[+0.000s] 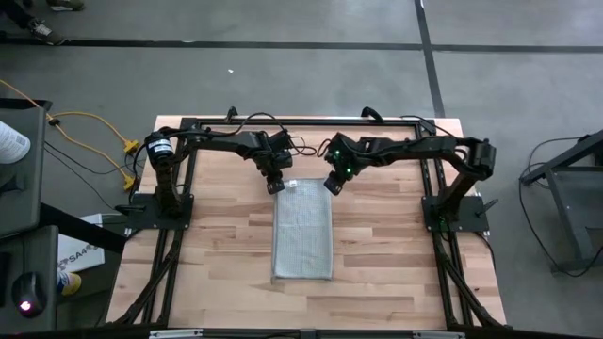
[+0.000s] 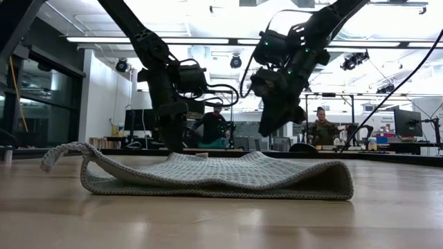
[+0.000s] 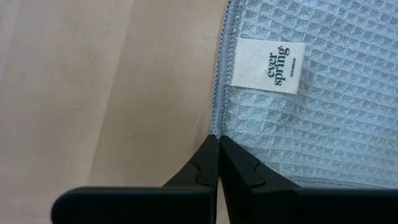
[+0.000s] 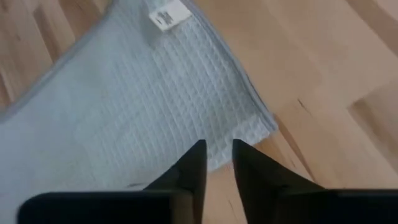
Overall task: Fold microfiber towels
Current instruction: Fold the gray towel
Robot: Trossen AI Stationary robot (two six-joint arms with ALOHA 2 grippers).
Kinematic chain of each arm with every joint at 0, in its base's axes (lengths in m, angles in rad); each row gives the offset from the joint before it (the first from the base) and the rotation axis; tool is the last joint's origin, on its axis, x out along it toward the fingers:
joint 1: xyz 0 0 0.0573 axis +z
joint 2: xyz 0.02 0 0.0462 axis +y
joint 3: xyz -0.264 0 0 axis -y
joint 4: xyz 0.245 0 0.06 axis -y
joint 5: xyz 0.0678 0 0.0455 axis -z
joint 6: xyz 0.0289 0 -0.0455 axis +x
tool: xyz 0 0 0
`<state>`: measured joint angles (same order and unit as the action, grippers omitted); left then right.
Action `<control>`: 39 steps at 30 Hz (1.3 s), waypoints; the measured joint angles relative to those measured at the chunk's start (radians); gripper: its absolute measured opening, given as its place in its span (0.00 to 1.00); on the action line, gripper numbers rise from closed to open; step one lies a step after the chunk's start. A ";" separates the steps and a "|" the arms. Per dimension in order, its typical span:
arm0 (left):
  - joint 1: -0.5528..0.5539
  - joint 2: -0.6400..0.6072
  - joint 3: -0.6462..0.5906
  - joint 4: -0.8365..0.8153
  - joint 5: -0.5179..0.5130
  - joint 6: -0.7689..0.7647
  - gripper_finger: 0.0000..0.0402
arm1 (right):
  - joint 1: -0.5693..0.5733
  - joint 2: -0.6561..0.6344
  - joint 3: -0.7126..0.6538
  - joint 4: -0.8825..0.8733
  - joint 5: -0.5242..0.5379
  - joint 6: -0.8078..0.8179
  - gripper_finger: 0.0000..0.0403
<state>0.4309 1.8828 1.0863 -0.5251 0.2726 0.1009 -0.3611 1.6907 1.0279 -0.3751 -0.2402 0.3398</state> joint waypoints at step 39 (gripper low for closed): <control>0.000 0.000 0.000 -0.005 0.015 -0.001 0.00 | -0.136 0.149 -0.001 0.103 -0.206 0.083 0.51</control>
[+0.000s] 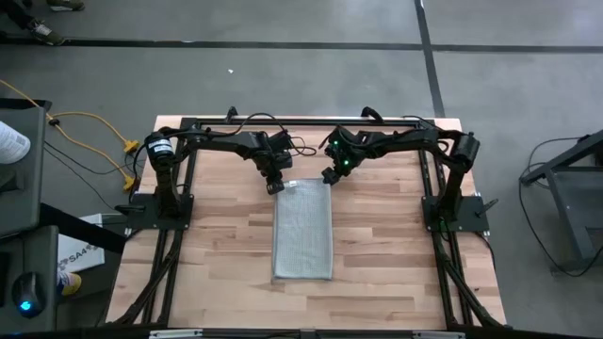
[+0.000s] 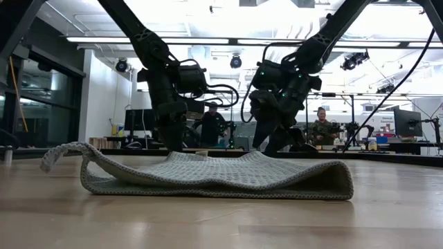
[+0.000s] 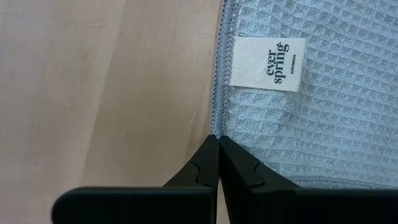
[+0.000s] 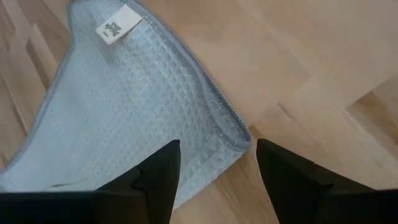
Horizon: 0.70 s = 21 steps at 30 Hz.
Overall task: Fold microfiber towels
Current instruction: Fold the gray towel
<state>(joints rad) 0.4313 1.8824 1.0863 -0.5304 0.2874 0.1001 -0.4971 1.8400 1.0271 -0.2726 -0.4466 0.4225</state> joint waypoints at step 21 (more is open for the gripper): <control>0.000 0.000 0.001 -0.017 0.005 0.000 0.00 | 0.005 0.121 0.006 0.112 -0.101 0.049 0.51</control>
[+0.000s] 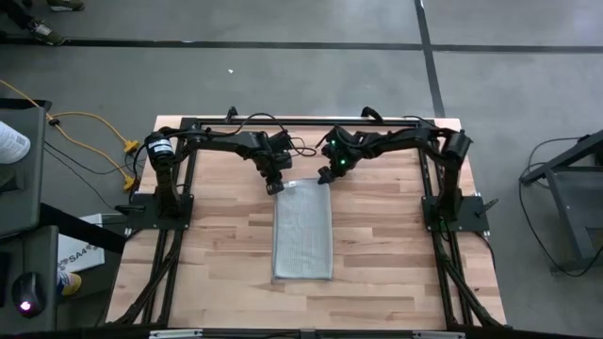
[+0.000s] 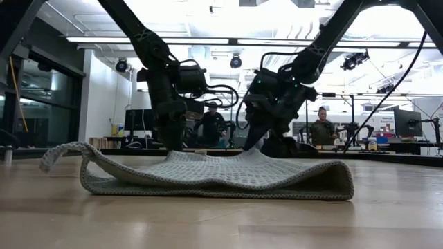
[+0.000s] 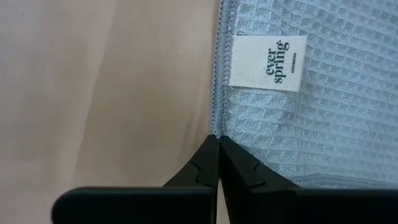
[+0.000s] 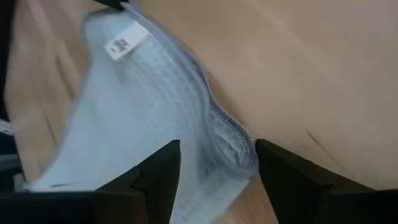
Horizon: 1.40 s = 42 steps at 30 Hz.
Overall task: Fold microfiber towels
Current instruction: Fold the gray towel
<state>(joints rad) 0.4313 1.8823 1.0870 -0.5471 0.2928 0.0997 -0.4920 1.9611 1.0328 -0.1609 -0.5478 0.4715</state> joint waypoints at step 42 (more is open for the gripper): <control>-0.006 -0.180 -0.003 -0.079 -0.141 0.025 0.00 | 0.032 -0.174 -0.005 -0.078 0.121 -0.108 0.01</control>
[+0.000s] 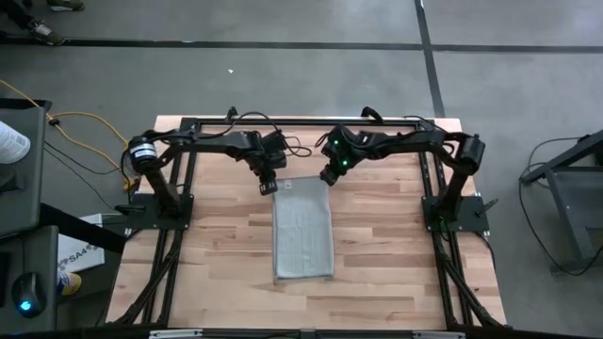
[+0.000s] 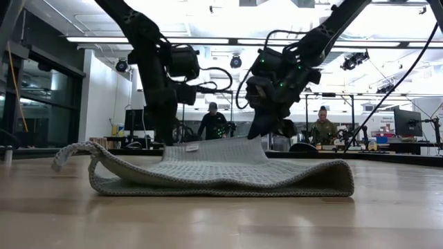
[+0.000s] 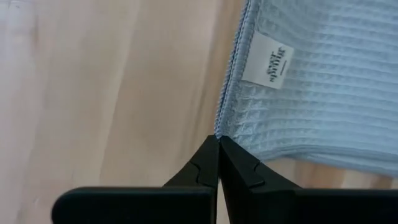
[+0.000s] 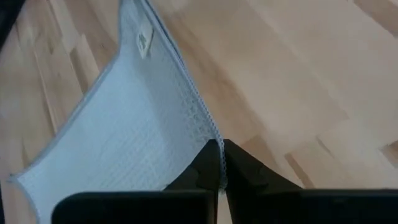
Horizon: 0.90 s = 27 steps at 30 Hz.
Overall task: Fold microfiber towels
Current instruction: Fold the gray towel
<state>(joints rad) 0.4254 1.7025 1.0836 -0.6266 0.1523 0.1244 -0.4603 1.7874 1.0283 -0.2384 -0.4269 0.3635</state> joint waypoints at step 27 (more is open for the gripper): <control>-0.319 -0.050 0.005 -0.045 -0.159 -0.115 0.00 | 0.229 -0.164 0.000 -0.176 0.244 0.043 0.01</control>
<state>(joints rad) 0.1067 1.6524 1.0882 -0.6717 -0.0067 0.0096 -0.2309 1.6238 1.0279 -0.4147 -0.1825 0.4062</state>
